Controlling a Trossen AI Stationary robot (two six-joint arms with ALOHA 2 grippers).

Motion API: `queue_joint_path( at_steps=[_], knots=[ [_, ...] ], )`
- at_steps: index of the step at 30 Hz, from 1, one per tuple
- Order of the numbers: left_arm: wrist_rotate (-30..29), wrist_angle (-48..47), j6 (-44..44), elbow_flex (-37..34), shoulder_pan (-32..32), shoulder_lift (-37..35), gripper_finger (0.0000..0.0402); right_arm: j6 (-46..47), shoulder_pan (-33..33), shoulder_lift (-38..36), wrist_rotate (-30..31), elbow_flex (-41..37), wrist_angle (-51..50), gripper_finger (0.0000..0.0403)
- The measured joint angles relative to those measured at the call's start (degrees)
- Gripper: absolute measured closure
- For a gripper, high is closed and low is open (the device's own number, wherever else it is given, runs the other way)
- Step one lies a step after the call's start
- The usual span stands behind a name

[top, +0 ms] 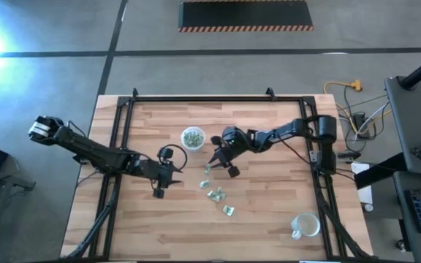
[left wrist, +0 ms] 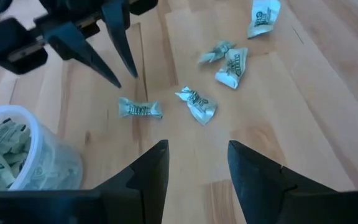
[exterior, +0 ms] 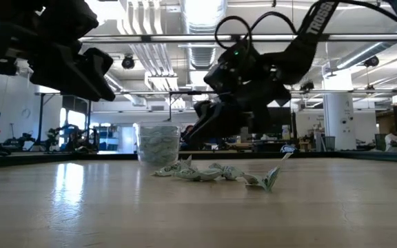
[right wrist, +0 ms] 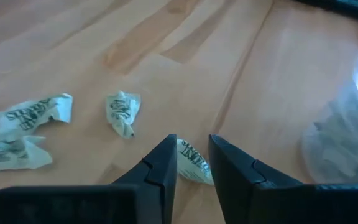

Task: Pick and place Stevia / Truvia into bins
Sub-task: Put the stevia packet into the transparent container

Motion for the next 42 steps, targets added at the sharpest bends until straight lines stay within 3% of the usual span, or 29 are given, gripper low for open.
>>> queue_joint_path(
  at_steps=[12,22,32,42],
  knots=[
    [0.01,0.23,0.0,-0.07,0.0,-0.06,0.0253,-0.17,-0.02,6.09,0.18,9.78,-14.14,0.0256],
    [0.04,0.42,0.02,-0.15,-0.02,-0.05,0.0253,-1.43,-0.02,5.13,0.63,9.5,-16.16,0.0234],
    [0.06,0.55,0.04,-0.06,-0.02,0.01,0.0253,-1.44,-0.04,5.18,0.82,9.07,-16.88,0.0239],
    [0.06,0.58,0.04,-0.07,-0.02,0.01,0.0253,-1.66,-0.04,5.2,5.36,8.7,-17.83,0.0292]
  ],
)
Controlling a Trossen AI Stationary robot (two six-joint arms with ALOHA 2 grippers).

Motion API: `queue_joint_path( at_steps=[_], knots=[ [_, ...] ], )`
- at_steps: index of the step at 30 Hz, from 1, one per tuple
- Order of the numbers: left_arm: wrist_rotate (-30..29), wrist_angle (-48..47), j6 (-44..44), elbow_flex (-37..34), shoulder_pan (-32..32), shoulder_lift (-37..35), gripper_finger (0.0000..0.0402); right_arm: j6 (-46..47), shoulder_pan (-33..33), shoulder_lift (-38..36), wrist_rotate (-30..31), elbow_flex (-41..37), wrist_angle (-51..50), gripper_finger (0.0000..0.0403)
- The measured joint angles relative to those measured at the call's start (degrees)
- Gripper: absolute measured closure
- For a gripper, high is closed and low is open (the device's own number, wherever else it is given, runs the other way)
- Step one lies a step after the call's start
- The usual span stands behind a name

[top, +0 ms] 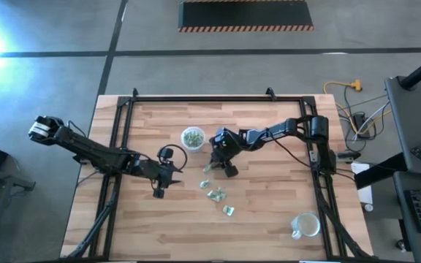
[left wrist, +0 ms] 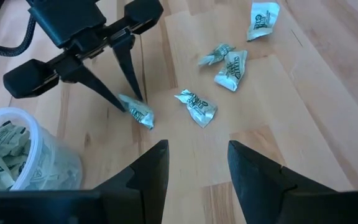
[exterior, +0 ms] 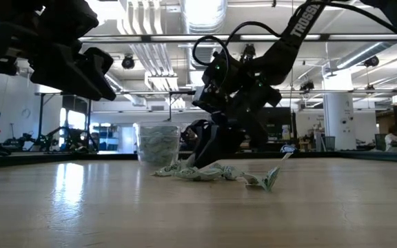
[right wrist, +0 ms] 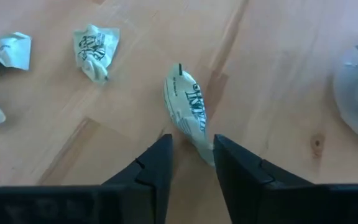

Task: Pick and place Stevia / Truvia into bins
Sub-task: Put the stevia packet into the transparent container

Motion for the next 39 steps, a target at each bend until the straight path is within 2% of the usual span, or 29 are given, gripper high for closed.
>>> queue_joint_path(
  at_steps=[16,22,32,37,39],
  knots=[
    [0.0,-0.02,0.0,-0.11,0.0,-0.04,0.0253,-2.23,0.11,-0.5,0.0,0.11,-0.51,0.0391],
    [0.02,-0.07,0.0,-0.17,0.0,-0.09,0.0253,-2.91,0.72,-2.72,-0.03,0.02,-0.74,0.0394],
    [0.02,-0.02,0.0,-0.13,0.0,-0.09,0.0253,-4.92,0.65,-10.62,0.04,-0.12,-0.47,0.0394],
    [0.01,0.02,0.01,0.14,0.0,-0.09,0.0253,-5.78,-0.11,-11.63,7.96,1.61,3.34,0.0394],
    [0.02,0.03,0.02,0.22,0.02,-0.09,0.0253,-6.02,-0.8,-11.11,8.89,3.27,3.7,0.0394]
  ],
)
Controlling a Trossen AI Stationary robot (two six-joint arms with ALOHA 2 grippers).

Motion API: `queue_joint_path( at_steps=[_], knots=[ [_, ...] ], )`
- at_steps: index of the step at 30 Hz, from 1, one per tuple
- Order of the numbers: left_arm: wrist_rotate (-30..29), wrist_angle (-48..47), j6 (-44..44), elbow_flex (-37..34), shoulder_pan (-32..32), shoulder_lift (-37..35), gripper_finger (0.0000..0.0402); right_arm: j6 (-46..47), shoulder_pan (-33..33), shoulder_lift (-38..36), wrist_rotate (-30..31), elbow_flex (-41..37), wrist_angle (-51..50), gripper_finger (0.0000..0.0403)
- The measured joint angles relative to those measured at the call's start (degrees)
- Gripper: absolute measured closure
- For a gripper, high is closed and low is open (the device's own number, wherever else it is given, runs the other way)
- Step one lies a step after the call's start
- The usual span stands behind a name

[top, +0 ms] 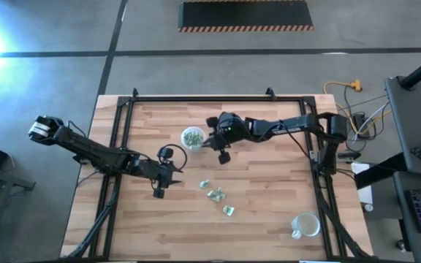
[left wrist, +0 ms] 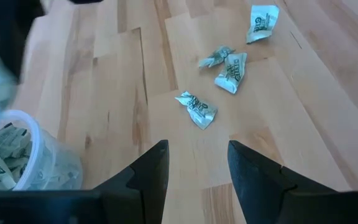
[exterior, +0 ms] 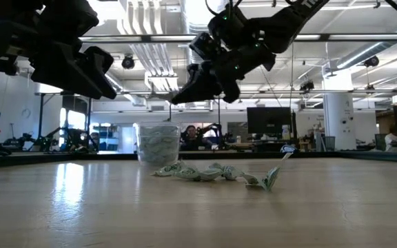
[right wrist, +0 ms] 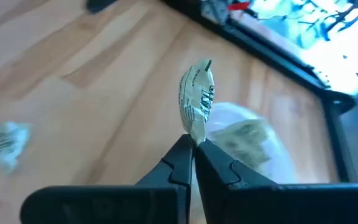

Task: Pick and place Stevia / Truvia into bins
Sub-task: Put the stevia packet into the transparent container

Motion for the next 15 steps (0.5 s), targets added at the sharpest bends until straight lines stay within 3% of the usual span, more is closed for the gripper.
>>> queue_joint_path(
  at_steps=[11,15],
  knots=[
    [0.0,-0.12,0.0,-0.02,0.0,0.0,0.0253,0.23,-1.78,4.35,0.16,6.07,-1.18,0.0394],
    [0.0,-0.1,-0.02,-0.11,0.0,0.0,0.0253,0.82,-1.73,7.67,4.15,8.7,-3.26,0.0394]
  ],
)
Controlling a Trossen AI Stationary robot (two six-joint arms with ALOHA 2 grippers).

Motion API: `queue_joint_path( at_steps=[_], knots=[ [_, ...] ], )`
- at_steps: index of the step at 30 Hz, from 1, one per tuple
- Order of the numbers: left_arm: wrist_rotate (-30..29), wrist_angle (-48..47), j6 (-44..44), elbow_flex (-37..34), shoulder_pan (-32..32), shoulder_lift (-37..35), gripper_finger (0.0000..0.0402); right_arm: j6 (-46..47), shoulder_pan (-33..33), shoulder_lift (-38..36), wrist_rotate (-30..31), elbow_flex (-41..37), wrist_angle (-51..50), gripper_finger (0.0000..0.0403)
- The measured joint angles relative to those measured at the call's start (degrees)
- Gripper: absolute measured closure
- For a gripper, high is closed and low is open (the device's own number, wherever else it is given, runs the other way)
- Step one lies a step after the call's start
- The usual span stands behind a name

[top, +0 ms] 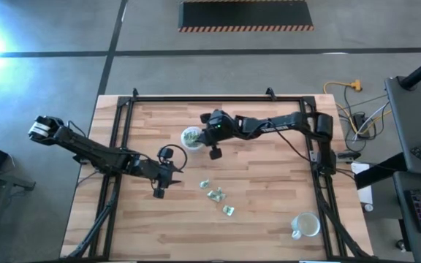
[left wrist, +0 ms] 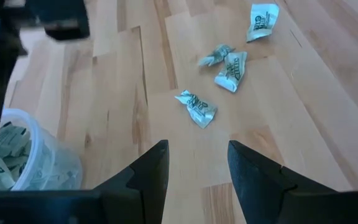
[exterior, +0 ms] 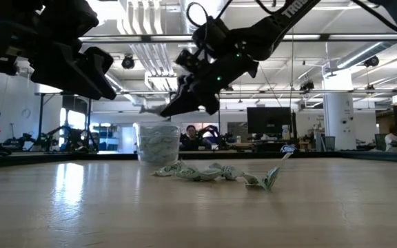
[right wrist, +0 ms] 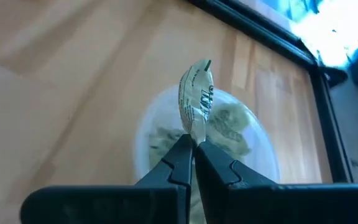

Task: Pick and place Stevia / Truvia into bins
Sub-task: Put the stevia packet into the transparent container

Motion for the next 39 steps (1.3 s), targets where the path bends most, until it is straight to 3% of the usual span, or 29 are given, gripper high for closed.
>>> queue_joint_path(
  at_steps=[17,30,39],
  knots=[
    [0.0,0.08,-0.02,-0.15,0.0,0.0,0.0253,1.75,-0.04,0.9,3.46,3.25,-6.13,0.0391],
    [0.0,0.07,-0.04,-0.22,-0.01,0.0,0.0253,1.75,-0.07,-0.49,3.44,3.13,-7.51,0.0282],
    [-0.02,1.59,0.11,-0.36,0.0,0.0,0.0253,1.37,1.28,-8.97,3.14,2.94,-18.66,0.0262]
  ],
)
